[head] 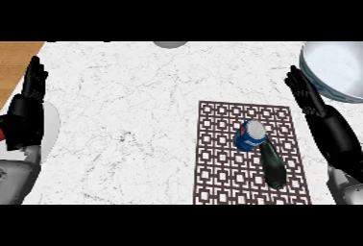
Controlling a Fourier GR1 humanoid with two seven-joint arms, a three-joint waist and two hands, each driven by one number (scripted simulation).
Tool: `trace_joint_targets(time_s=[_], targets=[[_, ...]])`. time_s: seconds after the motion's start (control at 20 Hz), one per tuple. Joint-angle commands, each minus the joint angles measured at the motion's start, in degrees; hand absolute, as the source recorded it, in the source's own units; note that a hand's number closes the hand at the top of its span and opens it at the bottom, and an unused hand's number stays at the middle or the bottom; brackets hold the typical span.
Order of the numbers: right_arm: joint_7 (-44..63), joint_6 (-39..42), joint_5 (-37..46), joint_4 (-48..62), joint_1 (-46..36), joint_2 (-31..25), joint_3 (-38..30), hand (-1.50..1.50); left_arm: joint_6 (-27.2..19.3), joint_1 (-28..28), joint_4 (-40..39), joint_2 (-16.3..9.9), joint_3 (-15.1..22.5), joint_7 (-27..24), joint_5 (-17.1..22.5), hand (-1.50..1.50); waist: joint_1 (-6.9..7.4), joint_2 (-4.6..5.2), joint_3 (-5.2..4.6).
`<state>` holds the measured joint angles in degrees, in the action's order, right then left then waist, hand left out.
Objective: Pick the can from the placemat and place it in the bowl
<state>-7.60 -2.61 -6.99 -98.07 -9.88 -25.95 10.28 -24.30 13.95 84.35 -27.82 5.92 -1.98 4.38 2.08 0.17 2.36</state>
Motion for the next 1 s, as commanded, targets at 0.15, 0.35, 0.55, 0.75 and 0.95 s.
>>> trace_joint_targets(time_s=[0.15, 0.35, 0.55, 0.75, 0.95], targets=[[13.95, -2.61, 3.04, 2.11, 0.5, 5.56, 8.88, 1.5, 3.59, -0.99, 1.5, 7.12, 5.91, 1.62, 2.84, 0.0, -1.66, -0.09, -2.55], [16.84, -16.49, 19.31, 5.8, 1.45, 0.71, 4.89, 1.5, 6.13, -3.88, -0.16, 10.26, 8.14, 3.43, 6.31, 0.0, -4.59, -0.47, -3.01], [6.87, -31.55, 17.67, 1.57, 8.35, 19.79, 7.73, -1.5, 6.49, -3.02, 1.88, 11.81, 9.23, 5.05, 7.1, 0.0, -3.64, -0.56, -2.27], [0.98, -37.37, 25.15, -5.2, 16.02, 21.97, 13.97, -1.5, 8.12, -4.79, 2.64, 11.31, 9.28, 4.21, 6.71, 0.0, -2.87, -0.47, -2.38], [18.44, -36.45, 36.62, -11.93, 11.39, 17.34, 12.25, -1.5, 7.94, -2.61, 4.42, 11.71, 7.74, 7.13, 6.23, 0.0, -2.52, -0.32, -2.44]])
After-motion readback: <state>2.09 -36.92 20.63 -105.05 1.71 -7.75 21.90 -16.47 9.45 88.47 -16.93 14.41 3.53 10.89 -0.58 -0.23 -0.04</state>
